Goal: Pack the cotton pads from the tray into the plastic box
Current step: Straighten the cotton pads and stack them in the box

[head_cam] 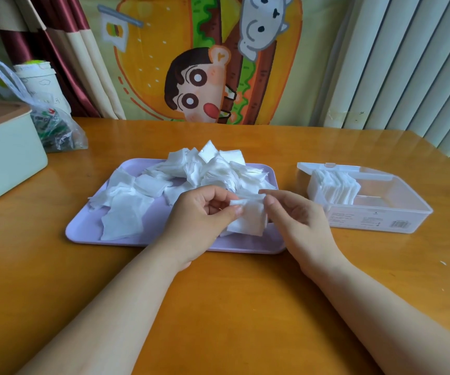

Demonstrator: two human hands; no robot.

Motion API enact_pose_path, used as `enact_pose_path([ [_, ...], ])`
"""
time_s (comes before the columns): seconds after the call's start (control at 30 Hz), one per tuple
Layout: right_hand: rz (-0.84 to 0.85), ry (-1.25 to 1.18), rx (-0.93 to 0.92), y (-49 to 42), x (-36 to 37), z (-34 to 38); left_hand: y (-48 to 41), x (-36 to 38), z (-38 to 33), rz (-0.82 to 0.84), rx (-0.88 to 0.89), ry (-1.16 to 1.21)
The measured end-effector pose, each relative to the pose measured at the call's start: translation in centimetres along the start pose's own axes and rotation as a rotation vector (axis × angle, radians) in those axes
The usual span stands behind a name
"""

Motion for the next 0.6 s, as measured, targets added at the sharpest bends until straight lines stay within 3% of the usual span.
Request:
enact_pose_path([
  [0.23, 0.022, 0.162, -0.085, 0.3, 0.5, 0.4, -0.1, -0.6, 0.0, -0.071, -0.007, -0.073],
  [0.4, 0.081, 0.113, -0.129, 0.3, 1.0, 0.7, 0.2, 0.6, -0.2, 0.045, 0.001, -0.179],
  [0.6, 0.076, 0.143, -0.091, 0.3, 1.1, 0.6, 0.3, 1.1, -0.7, 0.059, 0.06, -0.175],
])
Point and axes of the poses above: each hand's wrist, its own y-axis away from the middle knuckle, its own x-axis out of the palm, z = x × y, the point moved 10 cm from there along -y, towards the middle knuckle, and after that the axes turned 15 degrees about -y, right-handed, at the moved point
